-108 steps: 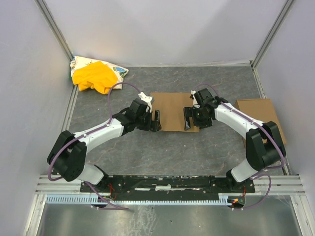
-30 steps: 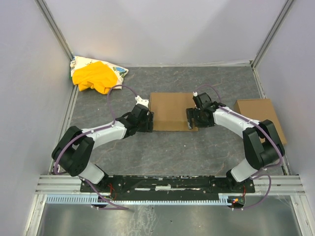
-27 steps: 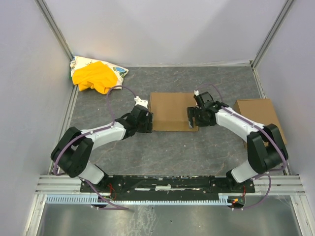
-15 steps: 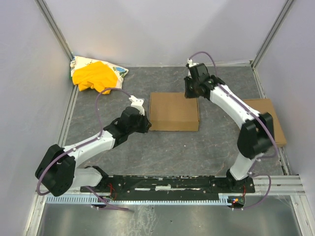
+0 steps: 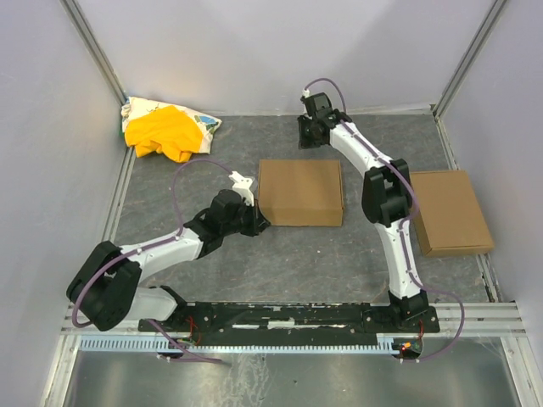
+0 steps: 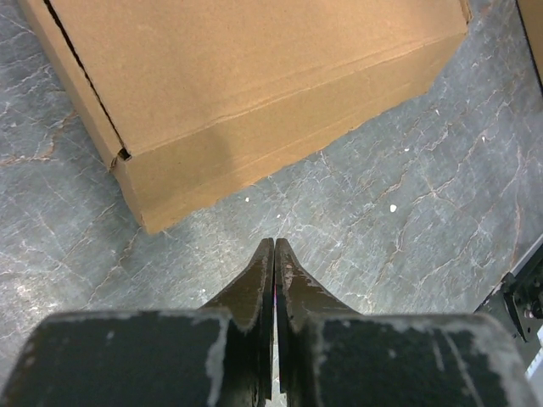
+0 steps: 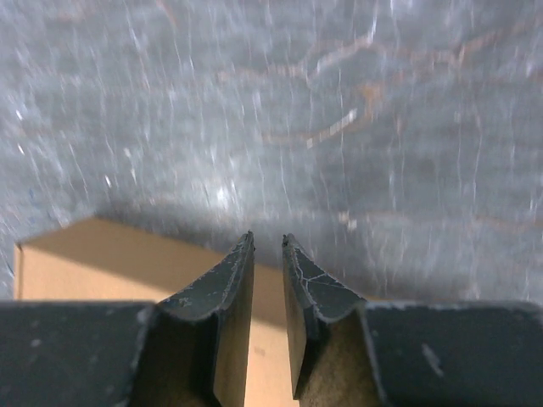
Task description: Fold the paper box
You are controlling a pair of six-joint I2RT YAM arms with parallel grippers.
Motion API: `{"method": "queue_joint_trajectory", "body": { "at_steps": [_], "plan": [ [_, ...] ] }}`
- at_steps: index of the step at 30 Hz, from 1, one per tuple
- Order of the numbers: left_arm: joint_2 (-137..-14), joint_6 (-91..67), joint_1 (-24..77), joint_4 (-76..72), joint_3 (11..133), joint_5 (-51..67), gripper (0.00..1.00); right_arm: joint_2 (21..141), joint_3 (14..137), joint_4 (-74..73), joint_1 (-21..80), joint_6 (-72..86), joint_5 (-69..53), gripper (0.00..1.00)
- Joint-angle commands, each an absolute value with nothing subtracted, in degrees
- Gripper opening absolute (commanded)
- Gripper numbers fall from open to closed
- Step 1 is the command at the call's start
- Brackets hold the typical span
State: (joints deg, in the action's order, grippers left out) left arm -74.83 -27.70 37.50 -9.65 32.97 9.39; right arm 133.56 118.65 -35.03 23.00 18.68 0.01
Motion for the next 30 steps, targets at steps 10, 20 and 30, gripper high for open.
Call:
{"method": "queue_joint_trajectory", "body": {
  "at_steps": [10, 20, 30],
  "plan": [
    [-84.7, -27.1, 38.1, -6.6, 37.1, 6.4, 0.03, 143.1, 134.6, -43.6, 22.0, 16.7, -7.4, 0.3],
    [-92.8, -25.9, 40.8, -9.5, 43.2, -6.3, 0.03, 141.0, 128.9, -46.8, 21.9, 12.2, -14.6, 0.31],
    [-100.0, -27.6, 44.2, -12.2, 46.9, -16.9, 0.03, 138.8, 125.2, -51.6, 23.9, 5.5, -22.2, 0.29]
  ]
}}
